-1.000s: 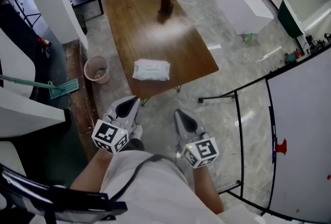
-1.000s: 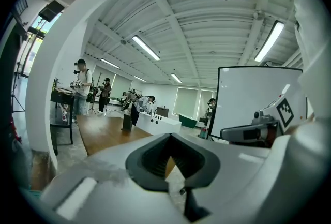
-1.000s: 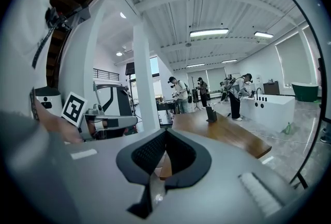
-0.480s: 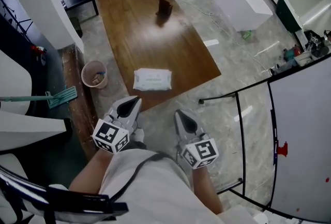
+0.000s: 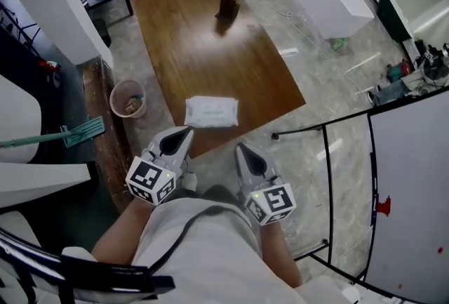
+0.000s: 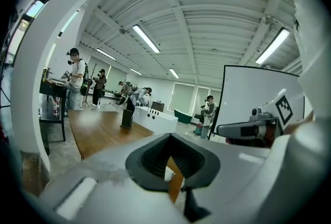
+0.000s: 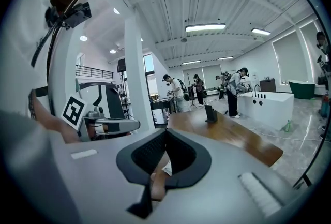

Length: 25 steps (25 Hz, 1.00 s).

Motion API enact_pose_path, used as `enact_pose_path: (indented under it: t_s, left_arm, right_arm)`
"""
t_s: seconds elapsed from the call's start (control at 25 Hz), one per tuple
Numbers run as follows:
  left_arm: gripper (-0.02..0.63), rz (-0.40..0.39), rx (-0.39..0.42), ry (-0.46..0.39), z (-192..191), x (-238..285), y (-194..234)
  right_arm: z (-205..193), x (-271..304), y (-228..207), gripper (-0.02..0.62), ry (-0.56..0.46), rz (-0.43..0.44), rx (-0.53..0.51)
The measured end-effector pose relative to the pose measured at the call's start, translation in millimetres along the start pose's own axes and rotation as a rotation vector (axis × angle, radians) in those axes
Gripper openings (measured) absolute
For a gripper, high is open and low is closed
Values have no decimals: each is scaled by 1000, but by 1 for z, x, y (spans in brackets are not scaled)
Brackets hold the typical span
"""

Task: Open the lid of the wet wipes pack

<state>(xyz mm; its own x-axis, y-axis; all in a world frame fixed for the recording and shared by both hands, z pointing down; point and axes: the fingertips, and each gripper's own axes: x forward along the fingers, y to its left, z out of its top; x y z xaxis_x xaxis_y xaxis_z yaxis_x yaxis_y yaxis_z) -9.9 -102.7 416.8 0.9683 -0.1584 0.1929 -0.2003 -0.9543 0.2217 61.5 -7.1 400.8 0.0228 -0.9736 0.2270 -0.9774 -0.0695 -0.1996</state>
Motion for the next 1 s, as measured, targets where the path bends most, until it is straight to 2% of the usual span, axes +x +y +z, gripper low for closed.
enact_pose_path:
  t_s: [0.24, 0.44, 0.56, 0.76, 1.0]
  left_arm:
    - [5, 17, -11, 55, -23, 11, 9]
    - [5, 55, -13, 60, -27, 21, 13]
    - [6, 94, -16, 54, -29, 31, 16]
    - [6, 132, -55, 49, -36, 48, 14]
    - [6, 206, -66, 106, -65, 66, 20]
  right_arm:
    - [-12, 24, -14, 9, 46, 23, -63]
    - [-20, 42, -32, 9, 71, 65, -91]
    - [-29, 56, -40, 9, 109, 112, -127]
    - [-49, 82, -50, 9, 215, 204, -295]
    - [-67, 115, -58, 9, 269, 322, -377]
